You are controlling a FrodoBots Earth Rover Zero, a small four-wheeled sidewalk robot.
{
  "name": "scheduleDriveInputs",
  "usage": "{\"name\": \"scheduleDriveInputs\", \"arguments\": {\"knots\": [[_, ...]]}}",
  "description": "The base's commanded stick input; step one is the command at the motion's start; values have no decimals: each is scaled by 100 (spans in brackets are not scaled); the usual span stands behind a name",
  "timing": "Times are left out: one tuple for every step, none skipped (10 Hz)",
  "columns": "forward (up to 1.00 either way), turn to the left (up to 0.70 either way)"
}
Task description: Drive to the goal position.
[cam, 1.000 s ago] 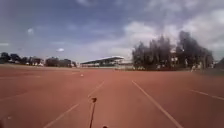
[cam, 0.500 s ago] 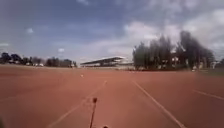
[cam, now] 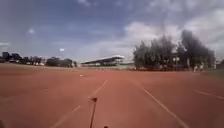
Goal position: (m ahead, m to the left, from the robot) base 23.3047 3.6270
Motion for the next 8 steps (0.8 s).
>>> {"name": "scheduleDriveInputs", "arguments": {"knots": [[70, 0], [70, 0], [70, 0], [70, 0], [70, 0], [70, 0], [70, 0], [70, 0]]}}
